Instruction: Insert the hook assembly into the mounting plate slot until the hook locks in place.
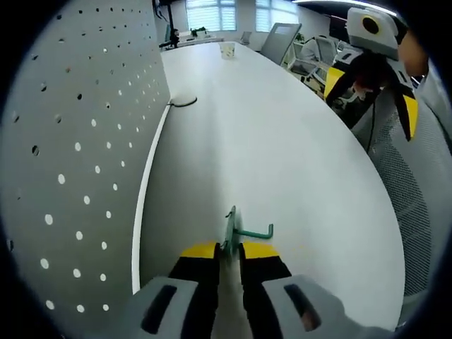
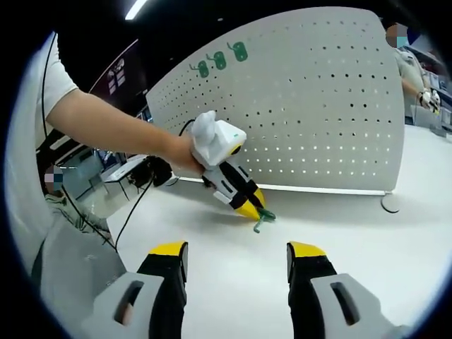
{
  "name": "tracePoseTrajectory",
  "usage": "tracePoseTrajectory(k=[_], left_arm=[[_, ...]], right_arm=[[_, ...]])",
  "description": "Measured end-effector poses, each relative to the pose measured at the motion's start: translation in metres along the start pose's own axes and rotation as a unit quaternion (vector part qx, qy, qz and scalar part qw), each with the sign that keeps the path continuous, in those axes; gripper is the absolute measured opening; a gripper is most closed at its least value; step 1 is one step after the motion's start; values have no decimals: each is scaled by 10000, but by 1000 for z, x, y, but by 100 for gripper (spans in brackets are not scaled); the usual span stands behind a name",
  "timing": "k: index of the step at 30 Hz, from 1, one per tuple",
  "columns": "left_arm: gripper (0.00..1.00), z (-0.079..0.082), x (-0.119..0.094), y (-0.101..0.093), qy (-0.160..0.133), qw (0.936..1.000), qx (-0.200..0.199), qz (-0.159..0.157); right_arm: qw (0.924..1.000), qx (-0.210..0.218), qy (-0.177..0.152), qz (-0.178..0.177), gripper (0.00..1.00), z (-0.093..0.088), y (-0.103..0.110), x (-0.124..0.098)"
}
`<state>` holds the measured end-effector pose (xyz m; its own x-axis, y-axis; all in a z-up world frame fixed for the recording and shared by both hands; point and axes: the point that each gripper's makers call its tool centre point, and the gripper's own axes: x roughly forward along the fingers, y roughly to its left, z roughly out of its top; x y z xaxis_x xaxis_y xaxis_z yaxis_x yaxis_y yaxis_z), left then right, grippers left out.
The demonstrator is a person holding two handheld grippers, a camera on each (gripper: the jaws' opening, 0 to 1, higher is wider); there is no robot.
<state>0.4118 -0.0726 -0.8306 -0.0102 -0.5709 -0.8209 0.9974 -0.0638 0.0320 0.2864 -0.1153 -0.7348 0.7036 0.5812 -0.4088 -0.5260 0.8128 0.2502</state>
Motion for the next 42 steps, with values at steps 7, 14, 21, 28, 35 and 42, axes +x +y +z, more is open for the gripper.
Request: tracePoseTrajectory(k=[7, 14, 21, 28, 35, 42], left_arm=[[4, -1, 0, 2, 25, 9999, -47, 132], [3, -1, -1, 2, 63, 9998, 24, 193], [2, -1, -1, 2, 22, 9996, 133, 258], [1, 0, -1, 4, 43, 9992, 161, 357], [1, 26, -10, 8, -766, 9953, -325, 488], [1, 40, -21, 4, -1091, 9922, -305, 528]], right_arm=[[10000, 15, -9, -6, 55, 0, -1, 0], [10000, 16, -38, -28, 55, 2, -2, 0], [10000, 34, -65, -49, 55, 3, -3, -1], [10000, 51, -73, -45, 55, 3, -3, -1], [9998, 104, -148, -79, 55, 7, -4, -3], [9998, 78, -183, -76, 55, 8, -4, -3]])
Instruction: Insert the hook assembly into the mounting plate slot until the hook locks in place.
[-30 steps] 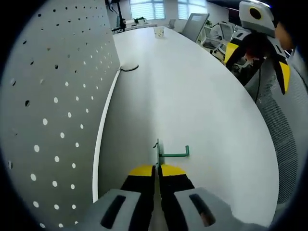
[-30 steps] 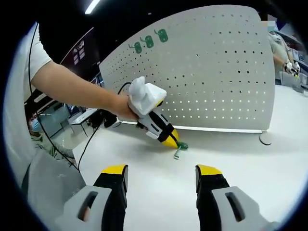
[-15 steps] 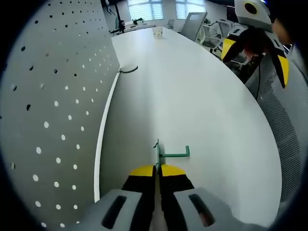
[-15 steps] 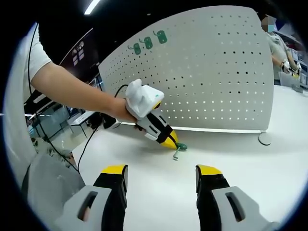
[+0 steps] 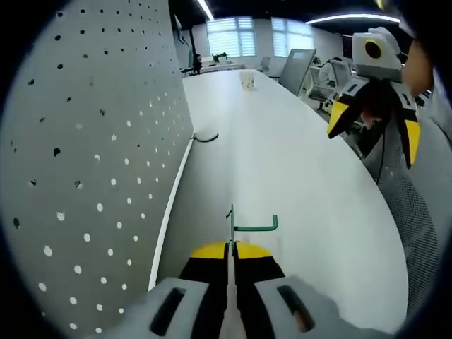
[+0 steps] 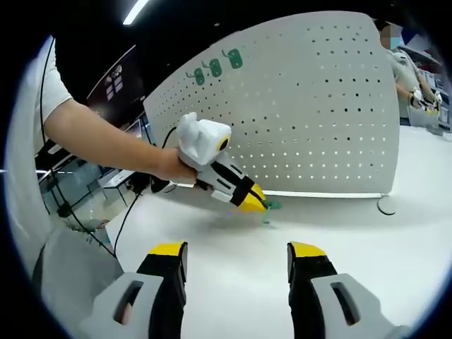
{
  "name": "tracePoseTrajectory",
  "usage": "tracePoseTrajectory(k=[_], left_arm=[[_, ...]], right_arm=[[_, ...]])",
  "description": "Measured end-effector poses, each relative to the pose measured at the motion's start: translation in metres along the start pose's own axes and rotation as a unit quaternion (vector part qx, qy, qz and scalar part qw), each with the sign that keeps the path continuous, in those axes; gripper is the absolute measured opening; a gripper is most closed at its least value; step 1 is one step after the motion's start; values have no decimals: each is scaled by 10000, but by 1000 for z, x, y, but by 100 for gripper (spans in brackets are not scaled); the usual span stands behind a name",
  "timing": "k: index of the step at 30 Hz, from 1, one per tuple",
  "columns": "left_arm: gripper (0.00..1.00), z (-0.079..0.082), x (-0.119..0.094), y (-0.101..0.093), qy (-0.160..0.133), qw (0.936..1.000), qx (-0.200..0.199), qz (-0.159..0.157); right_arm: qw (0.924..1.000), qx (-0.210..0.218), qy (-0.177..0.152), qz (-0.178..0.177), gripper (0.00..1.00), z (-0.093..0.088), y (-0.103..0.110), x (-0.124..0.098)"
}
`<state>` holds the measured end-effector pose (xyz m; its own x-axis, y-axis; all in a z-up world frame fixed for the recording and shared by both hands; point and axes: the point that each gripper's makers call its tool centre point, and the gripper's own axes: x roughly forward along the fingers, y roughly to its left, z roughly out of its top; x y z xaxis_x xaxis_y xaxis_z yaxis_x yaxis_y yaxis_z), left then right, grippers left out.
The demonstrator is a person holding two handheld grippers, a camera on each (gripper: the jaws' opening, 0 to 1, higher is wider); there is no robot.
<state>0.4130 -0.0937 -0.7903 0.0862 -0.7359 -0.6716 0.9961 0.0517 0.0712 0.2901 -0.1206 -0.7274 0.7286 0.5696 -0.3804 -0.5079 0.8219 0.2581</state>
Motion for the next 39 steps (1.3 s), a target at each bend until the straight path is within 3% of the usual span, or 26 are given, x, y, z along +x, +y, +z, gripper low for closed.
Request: tracePoseTrajectory(k=[20, 28, 39], left_arm=[[1, 25, -32, -6, -877, 9940, -411, 503], [1, 37, -45, -11, -1277, 9894, -289, 621], [2, 56, -69, -12, -1991, 9724, -650, 1024]], right_arm=[[9998, -135, -157, 55, 56, 10, 6, -1], [9993, -241, -253, 130, 56, 14, 10, 0], [9990, -243, -357, 145, 56, 20, 12, -3]])
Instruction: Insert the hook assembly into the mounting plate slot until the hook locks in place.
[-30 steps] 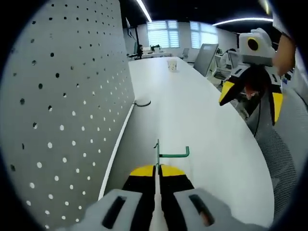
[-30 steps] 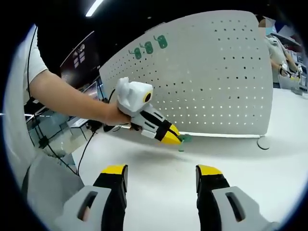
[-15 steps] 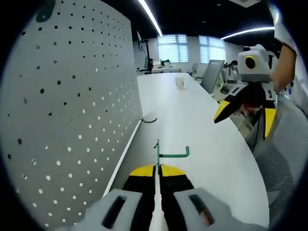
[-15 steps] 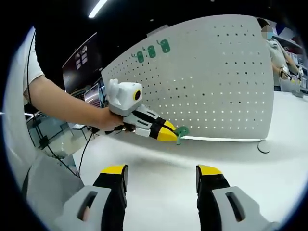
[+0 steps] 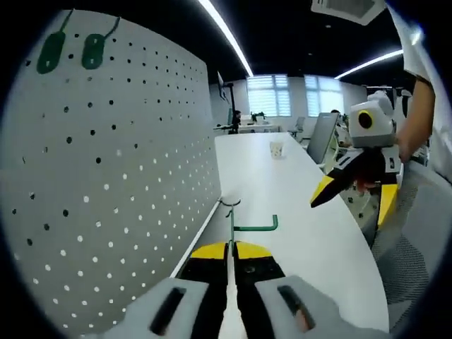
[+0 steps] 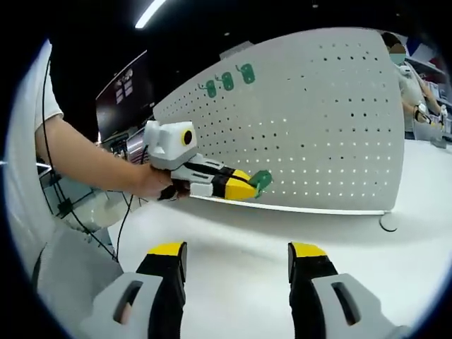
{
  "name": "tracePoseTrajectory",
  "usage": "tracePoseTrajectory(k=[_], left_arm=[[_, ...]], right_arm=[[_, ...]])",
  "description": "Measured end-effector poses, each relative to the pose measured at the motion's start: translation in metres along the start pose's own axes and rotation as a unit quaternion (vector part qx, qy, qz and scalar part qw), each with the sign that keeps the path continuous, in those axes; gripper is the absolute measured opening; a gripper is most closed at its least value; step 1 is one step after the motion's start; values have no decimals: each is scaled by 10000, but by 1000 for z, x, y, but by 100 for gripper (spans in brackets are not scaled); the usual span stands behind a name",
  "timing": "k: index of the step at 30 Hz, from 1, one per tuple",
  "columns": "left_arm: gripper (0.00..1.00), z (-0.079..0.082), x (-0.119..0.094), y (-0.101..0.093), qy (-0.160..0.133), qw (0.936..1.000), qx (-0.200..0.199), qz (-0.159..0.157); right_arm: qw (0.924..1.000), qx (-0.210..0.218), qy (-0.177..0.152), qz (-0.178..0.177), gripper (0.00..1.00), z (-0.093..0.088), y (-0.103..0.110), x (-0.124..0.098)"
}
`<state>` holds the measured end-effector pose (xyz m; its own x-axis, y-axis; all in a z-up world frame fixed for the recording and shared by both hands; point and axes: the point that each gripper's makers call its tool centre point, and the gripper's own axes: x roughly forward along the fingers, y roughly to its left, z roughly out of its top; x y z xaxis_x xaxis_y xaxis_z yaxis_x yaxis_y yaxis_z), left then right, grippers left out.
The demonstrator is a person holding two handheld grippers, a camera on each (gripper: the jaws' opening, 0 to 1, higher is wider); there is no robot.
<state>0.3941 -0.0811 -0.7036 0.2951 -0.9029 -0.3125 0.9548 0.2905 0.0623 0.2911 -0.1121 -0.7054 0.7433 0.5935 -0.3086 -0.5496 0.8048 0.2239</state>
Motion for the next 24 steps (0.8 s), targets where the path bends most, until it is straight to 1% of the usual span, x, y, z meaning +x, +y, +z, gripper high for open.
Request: tracePoseTrajectory(k=[1, 2, 5, 7, 9, 12, 13, 14, 18, 22, 24], left_arm=[[2, 1, -3, -2, -46, 10000, -59, 30], [2, 2, -4, -3, -60, 10000, -25, 60], [2, 9, -11, -6, -280, 9993, -130, 187], [2, 11, -15, -7, -324, 9990, -157, 246], [2, 18, -21, -6, -512, 9977, -254, 361], [2, 27, -31, -4, -705, 9957, -276, 536], [2, 31, -35, -3, -835, 9938, -422, 605], [2, 32, -39, -3, -883, 9931, -420, 643], [2, 33, -48, -3, -969, 9910, -474, 792], [2, 38, -56, -7, -1050, 9896, -466, 863], [2, 43, -63, -7, -1145, 9876, -488, 961]], right_arm=[[10000, -25, -20, 3, 56, 1, 0, 0], [10000, -23, -34, 4, 56, 2, 0, -1], [10000, -46, -55, 17, 56, 3, 1, -1], [10000, -41, -49, 29, 56, 3, 2, -1], [9999, -75, -58, 36, 56, 4, 3, -1], [9999, -68, -124, 64, 56, 7, 4, -2], [9998, -76, -148, 69, 56, 8, 4, -2], [9998, -43, -204, 80, 56, 10, 4, -3], [9995, -49, -285, 101, 56, 14, 6, -4], [9993, -49, -323, 153, 56, 16, 8, -4], [9991, -76, -366, 198, 56, 17, 10, -4]])
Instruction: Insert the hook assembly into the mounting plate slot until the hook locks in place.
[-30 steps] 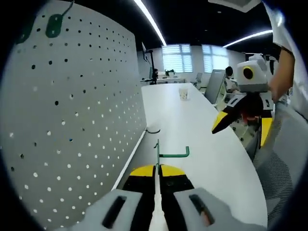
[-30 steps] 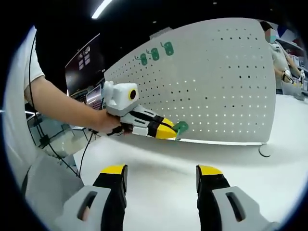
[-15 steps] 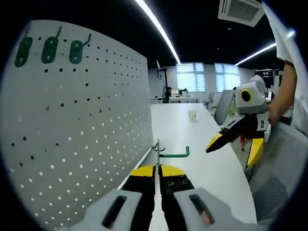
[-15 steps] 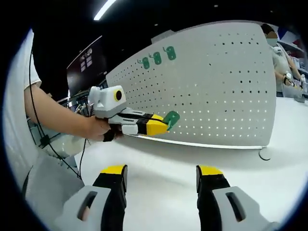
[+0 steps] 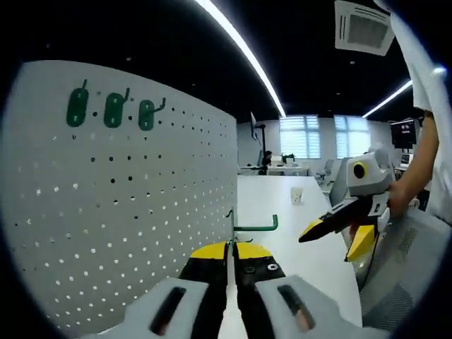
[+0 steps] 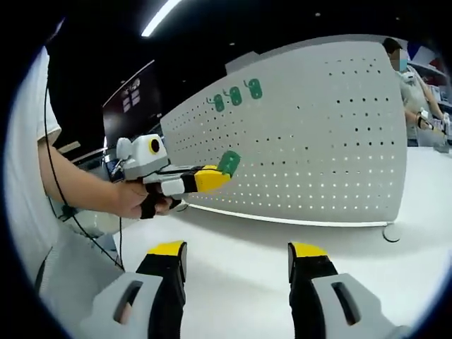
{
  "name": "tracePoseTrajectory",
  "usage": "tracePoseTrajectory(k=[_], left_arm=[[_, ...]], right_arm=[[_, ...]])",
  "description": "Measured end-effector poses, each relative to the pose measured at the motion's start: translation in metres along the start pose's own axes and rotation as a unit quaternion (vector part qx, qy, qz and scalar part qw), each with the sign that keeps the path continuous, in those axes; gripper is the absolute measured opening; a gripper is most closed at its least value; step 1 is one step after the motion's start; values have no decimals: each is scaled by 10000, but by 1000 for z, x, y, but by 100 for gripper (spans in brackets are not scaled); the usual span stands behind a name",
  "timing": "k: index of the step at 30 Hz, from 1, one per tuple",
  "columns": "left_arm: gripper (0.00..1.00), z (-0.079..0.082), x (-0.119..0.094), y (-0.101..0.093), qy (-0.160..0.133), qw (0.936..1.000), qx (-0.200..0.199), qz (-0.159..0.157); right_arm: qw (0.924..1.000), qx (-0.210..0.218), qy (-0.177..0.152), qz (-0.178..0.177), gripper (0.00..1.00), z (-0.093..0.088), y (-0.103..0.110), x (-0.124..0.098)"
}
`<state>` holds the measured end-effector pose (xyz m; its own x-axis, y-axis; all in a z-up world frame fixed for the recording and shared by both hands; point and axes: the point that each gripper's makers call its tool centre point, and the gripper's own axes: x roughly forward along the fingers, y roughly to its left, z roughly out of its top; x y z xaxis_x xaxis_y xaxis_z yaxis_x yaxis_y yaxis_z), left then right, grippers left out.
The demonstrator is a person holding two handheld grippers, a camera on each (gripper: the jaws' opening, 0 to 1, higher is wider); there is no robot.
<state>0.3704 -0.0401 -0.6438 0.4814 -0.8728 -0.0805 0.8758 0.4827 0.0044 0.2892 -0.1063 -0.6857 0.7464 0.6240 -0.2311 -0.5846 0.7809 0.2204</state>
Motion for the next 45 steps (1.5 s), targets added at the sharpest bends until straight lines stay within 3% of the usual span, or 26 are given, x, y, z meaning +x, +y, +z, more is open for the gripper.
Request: tracePoseTrajectory(k=[3, 10, 18, 28, 32, 37, 42, 45], left_arm=[[2, 16, -10, 6, -328, 9990, -100, 290], [2, 46, -29, 6, -868, 9938, -294, 628], [2, 61, -44, 7, -1178, 9880, -406, 916], [2, 50, -40, 6, -986, 9904, -405, 885], [2, 46, -40, 5, -936, 9909, -429, 863], [2, 43, -39, 4, -864, 9917, -403, 864], [2, 43, -39, 5, -847, 9916, -356, 906], [2, 42, -40, 5, -833, 9918, -341, 907]], right_arm=[[10000, -29, 15, 19, 56, -1, 1, 1], [10000, -32, -47, 25, 56, 2, 1, 0], [9999, -44, -108, 14, 56, 5, 1, -1], [9998, -64, -192, -12, 56, 9, 0, -3], [9970, -363, -677, 19, 54, 33, 4, -8], [9892, -287, -1428, 171, 57, 64, 13, -17], [9860, -228, -1631, 267, 58, 74, 18, -23], [9866, -197, -1591, 293, 58, 72, 18, -21]])
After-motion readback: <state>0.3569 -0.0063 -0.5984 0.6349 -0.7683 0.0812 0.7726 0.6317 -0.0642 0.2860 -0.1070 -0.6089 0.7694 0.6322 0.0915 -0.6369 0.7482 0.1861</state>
